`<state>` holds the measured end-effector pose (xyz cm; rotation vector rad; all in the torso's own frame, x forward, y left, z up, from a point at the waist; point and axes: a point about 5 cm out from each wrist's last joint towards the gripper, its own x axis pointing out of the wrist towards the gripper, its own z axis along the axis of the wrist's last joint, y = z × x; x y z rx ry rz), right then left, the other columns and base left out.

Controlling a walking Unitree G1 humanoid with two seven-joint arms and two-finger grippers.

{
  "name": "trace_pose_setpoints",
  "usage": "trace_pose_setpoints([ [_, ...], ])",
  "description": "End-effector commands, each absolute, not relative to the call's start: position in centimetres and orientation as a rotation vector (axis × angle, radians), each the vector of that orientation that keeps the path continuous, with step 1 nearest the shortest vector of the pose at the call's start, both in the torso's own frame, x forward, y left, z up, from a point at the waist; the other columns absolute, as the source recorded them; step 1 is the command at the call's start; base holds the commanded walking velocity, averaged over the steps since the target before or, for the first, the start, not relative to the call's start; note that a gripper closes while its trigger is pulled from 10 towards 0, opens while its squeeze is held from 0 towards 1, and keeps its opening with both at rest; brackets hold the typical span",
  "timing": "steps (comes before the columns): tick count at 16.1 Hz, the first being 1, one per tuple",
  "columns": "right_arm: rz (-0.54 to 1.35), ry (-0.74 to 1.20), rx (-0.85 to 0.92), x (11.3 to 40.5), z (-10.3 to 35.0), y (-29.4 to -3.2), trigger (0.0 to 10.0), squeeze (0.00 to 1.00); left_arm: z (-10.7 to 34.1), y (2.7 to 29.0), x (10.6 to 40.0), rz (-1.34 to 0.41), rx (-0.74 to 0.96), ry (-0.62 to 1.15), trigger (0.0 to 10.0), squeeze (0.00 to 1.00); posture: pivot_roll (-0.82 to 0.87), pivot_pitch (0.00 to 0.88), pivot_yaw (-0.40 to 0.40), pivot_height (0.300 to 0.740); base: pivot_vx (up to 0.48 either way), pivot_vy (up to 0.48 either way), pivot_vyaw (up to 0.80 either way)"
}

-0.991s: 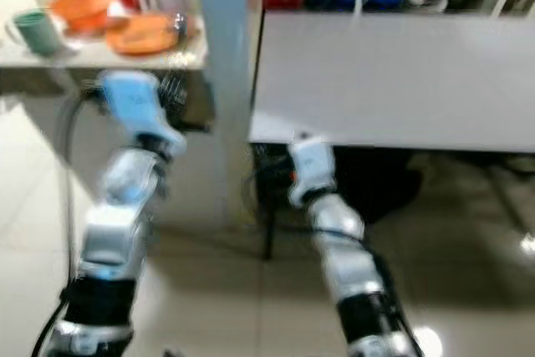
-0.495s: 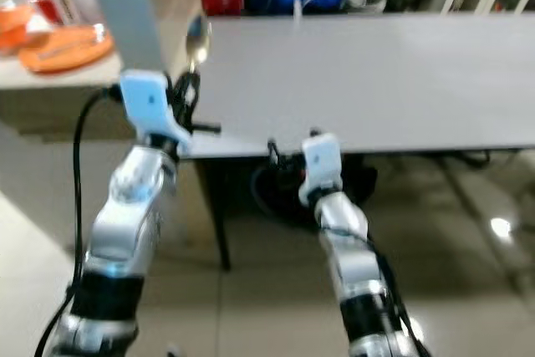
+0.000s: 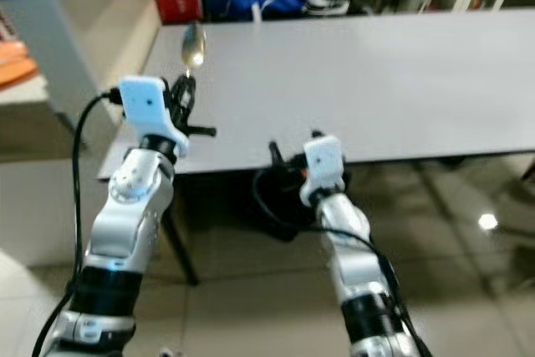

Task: Setting the table

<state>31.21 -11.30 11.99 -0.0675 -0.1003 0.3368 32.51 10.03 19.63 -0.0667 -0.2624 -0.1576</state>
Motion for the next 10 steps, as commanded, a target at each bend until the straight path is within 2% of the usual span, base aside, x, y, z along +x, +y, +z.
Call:
trace_pose_setpoints([
  [1, 0.379, -0.114, -0.064, 31.5, 12.5, -10.1, 10.0, 0.00, 19.5, 10.8, 32.8, -0.141, -0.061, -0.260, 0.0, 0.03, -0.12, 0.000, 0.065, 0.740, 0.334, -0.341, 0.00],
  [4, 0.431, -0.149, -0.083, 32.1, 13.3, -8.9, 10.0, 0.00, 19.3, 11.2, 33.4, -0.142, -0.070, -0.242, 0.0, 0.03, -0.12, 0.000, 0.067, 0.740, 0.331, -0.344, 0.00],
  [10, 0.433, -0.129, -0.053, 31.8, 12.8, -8.5, 10.0, 0.00, 19.4, 11.9, 34.5, -0.101, -0.066, -0.232, 0.0, 0.03, -0.10, 0.000, 0.059, 0.740, 0.350, -0.323, 0.00],
])
